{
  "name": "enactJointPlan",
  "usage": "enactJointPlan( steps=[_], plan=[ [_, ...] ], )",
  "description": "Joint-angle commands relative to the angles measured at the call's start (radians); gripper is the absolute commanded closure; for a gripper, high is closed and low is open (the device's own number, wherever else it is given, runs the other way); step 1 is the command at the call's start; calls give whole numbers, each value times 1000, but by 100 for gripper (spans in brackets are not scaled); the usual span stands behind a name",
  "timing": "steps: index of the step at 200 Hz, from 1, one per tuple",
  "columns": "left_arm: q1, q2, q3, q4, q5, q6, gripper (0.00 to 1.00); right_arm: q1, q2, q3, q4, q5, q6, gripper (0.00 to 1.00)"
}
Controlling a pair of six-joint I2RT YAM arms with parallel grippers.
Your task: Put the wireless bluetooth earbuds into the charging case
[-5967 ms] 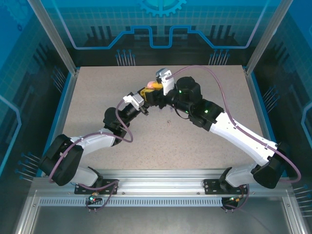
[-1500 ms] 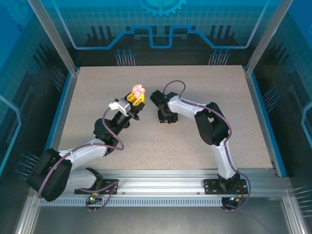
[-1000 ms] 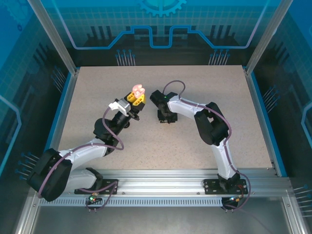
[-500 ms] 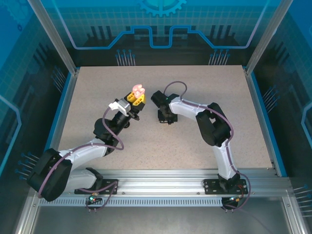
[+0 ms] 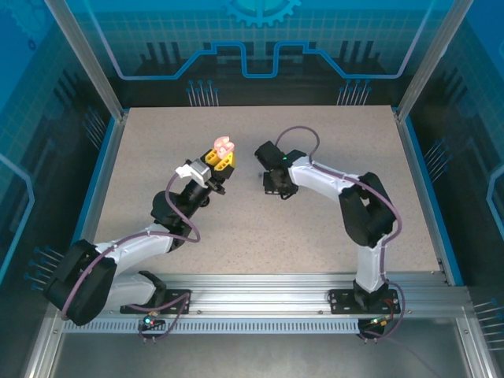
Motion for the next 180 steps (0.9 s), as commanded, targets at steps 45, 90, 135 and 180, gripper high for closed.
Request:
enactJointPlan(
  steps=[45, 90, 135, 180],
  plan=[
    [8, 1, 29, 53, 71, -10, 100, -21, -279, 64, 23, 24, -56, 84],
    [6, 3, 48, 53, 102, 7, 100, -20, -398, 157, 52, 5, -74, 84],
    [3, 44, 73, 53, 108, 9, 100, 27, -437, 255, 96, 16, -92, 84],
    [-1, 86, 102, 54, 119, 15, 100, 125, -450, 289, 167, 76, -121, 84]
  ],
)
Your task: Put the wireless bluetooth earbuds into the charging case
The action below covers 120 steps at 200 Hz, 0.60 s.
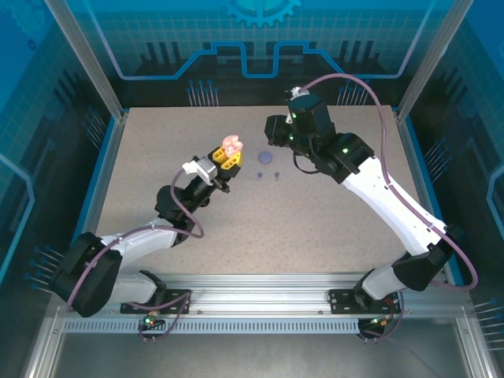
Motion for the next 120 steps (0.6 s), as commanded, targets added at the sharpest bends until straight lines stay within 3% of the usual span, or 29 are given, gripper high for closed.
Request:
enactJointPlan(
  steps=[1, 120],
  plan=[
    [-2, 20, 42, 42, 27, 12, 100, 53, -22, 30, 60, 46, -32, 84],
    [-9, 53, 70, 42, 34, 11, 100, 170, -11, 19, 166, 91, -56, 84]
  ],
)
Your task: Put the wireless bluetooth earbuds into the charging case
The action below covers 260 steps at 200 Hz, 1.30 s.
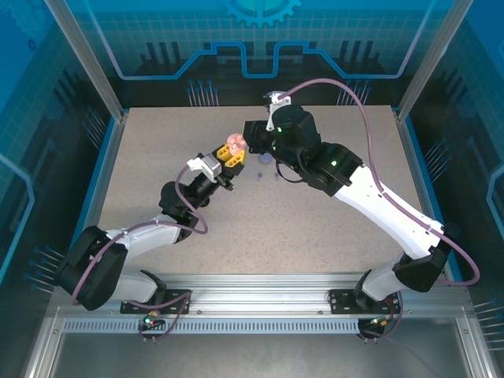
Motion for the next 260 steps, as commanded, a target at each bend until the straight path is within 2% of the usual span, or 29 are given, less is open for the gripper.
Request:
enactJointPlan(
  steps=[1, 105, 260],
  plan=[
    [-5, 6, 38, 39, 20, 11, 100, 22, -11, 17, 47, 24, -9, 84],
    [-7, -2, 44, 39, 13, 22, 100, 37, 27, -6, 67, -11, 23, 85],
    [-7, -5, 53, 39, 3, 34, 100, 72, -60, -204, 145, 15, 42, 87]
  ],
)
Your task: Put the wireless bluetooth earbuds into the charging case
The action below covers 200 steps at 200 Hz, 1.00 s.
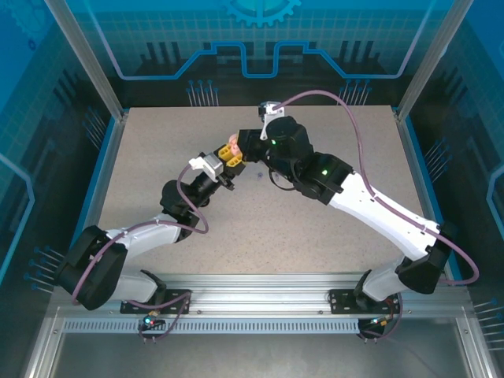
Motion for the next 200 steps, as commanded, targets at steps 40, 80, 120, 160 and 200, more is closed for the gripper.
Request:
enactJointPlan(
  steps=[40, 80, 120, 160, 200],
  plan=[
    [-4, -7, 43, 62, 2, 24, 100, 49, -62, -110, 36, 26, -4, 86],
    [-5, -3, 46, 62, 10, 9, 100, 43, -41, -69, 8, 33, -15, 67],
    [-6, 2, 30, 62, 7, -4, 100, 3, -61, 24, -5, 21, -49, 46],
    [-11, 0, -1, 62, 22, -17, 100, -94, 0, 193, -166, -100, -52, 45],
    [-14, 0, -23, 61, 80, -36, 100, -213, 141, 329, -288, -277, -44, 59]
  ],
)
